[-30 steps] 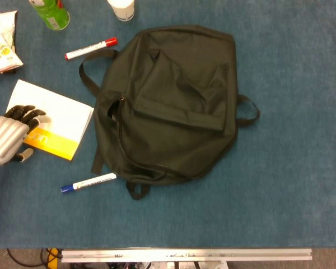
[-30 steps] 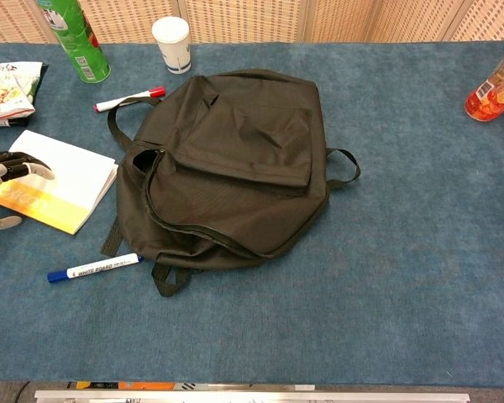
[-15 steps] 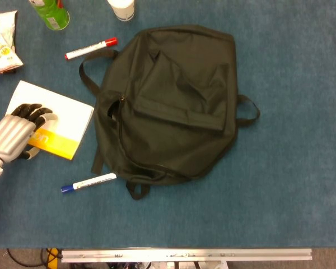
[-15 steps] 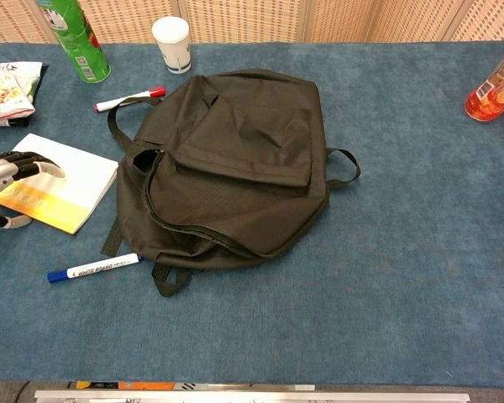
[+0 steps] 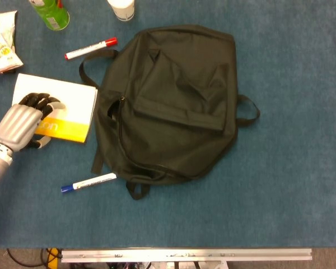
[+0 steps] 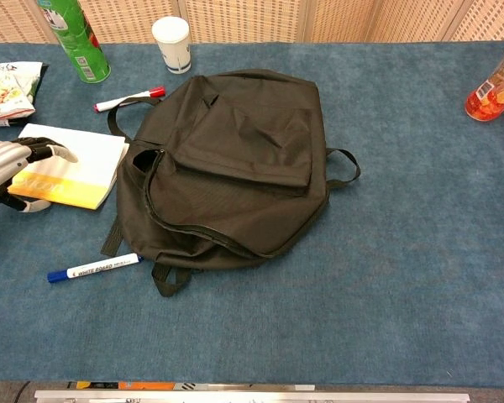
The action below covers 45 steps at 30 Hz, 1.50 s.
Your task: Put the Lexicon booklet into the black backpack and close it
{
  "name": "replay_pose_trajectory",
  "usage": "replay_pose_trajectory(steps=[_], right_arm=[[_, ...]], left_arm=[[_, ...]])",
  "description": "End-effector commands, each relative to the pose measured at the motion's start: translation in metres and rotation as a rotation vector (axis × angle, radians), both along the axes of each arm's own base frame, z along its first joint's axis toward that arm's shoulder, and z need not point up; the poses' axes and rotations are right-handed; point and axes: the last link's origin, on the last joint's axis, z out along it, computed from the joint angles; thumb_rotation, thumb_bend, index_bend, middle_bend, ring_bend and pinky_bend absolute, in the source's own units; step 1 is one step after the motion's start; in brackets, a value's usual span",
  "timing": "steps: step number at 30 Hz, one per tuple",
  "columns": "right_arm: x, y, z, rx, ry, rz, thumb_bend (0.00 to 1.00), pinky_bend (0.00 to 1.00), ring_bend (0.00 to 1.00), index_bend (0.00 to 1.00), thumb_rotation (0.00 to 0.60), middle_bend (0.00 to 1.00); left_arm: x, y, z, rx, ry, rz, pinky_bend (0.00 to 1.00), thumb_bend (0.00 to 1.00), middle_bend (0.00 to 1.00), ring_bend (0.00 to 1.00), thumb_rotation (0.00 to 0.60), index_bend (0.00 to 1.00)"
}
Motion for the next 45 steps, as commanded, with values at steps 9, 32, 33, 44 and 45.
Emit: replay_pose_trajectory(steps=[9, 32, 33, 44, 45], right_arm=[[-0.001, 0.000, 0.001, -0.005, 0.000, -0.002, 0.00, 0.47, 0.33, 0.45, 0.600, 0.42], [-0.003, -0.002, 0.001, 0.000, 0.001, -0.011, 0.00, 0.47, 0.33, 0.45, 0.600, 0.42], [-0.003, -0.002, 0.001, -0.001, 0.001, -0.011, 0.00, 0.47, 0.33, 0.45, 0.600, 0.42], [-0.004, -0.003, 0.001, 0.001, 0.006, -0.017, 0.00, 0.47, 0.33, 0.45, 0.600, 0.42], [-0.004, -0.003, 0.001, 0.002, 0.006, -0.018, 0.00, 0.47, 0.33, 0.45, 0.600, 0.42]], left_arm=[[0.009, 0.010, -0.004, 0.063, -0.035, -0.011, 0.18, 0.25, 0.32, 0.27, 0.600, 0.31], [0.019, 0.019, -0.007, 0.167, -0.140, 0.003, 0.44, 0.42, 0.48, 0.47, 0.600, 0.50], [0.019, 0.019, -0.007, 0.171, -0.145, 0.006, 0.44, 0.42, 0.49, 0.48, 0.600, 0.51], [0.023, 0.023, -0.006, 0.228, -0.211, 0.021, 0.45, 0.42, 0.53, 0.51, 0.600, 0.60], [0.024, 0.023, -0.006, 0.234, -0.220, 0.024, 0.45, 0.42, 0.53, 0.51, 0.600, 0.61]])
